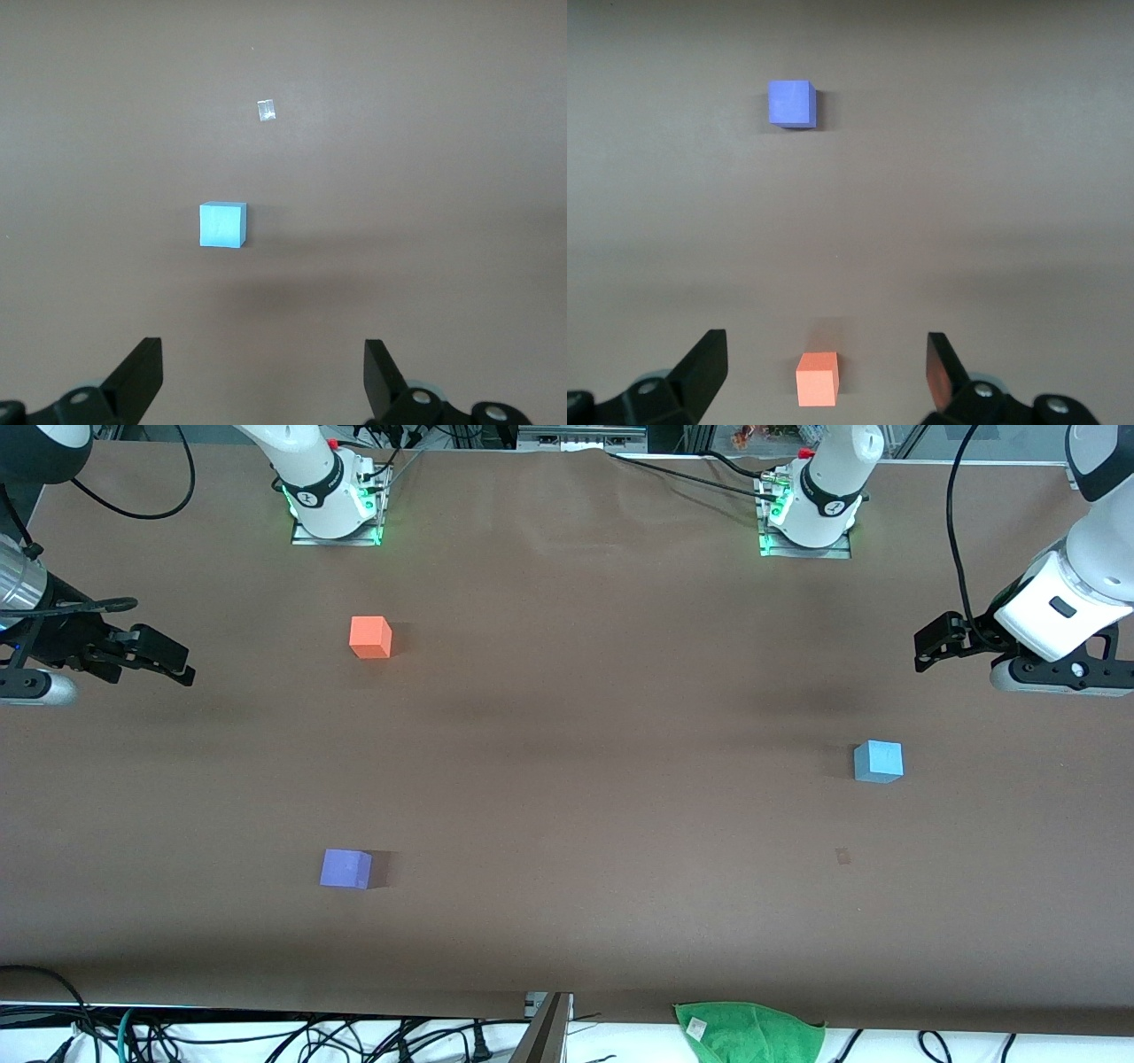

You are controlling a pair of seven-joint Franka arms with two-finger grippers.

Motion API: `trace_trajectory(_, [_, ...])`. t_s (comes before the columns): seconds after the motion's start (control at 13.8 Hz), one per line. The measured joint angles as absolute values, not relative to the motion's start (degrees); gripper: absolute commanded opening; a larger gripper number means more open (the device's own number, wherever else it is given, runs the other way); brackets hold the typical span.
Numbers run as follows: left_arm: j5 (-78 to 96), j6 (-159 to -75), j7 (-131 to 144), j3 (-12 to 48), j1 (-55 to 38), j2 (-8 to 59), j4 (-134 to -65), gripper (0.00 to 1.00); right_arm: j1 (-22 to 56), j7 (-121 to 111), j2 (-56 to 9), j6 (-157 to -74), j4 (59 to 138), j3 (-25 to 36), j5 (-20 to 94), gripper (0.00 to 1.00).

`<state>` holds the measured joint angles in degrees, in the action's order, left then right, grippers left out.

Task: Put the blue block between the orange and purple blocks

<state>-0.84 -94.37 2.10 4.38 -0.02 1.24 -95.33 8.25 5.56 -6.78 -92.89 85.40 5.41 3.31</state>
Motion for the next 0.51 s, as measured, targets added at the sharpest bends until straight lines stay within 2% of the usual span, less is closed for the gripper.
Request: trace_trajectory(0.51, [-0.84, -94.37, 1.71, 4.49, -0.04, 1.26, -95.31, 1.0, 8.29, 5.56, -6.78, -92.89, 85.4, 5.21, 3.44, 0.99])
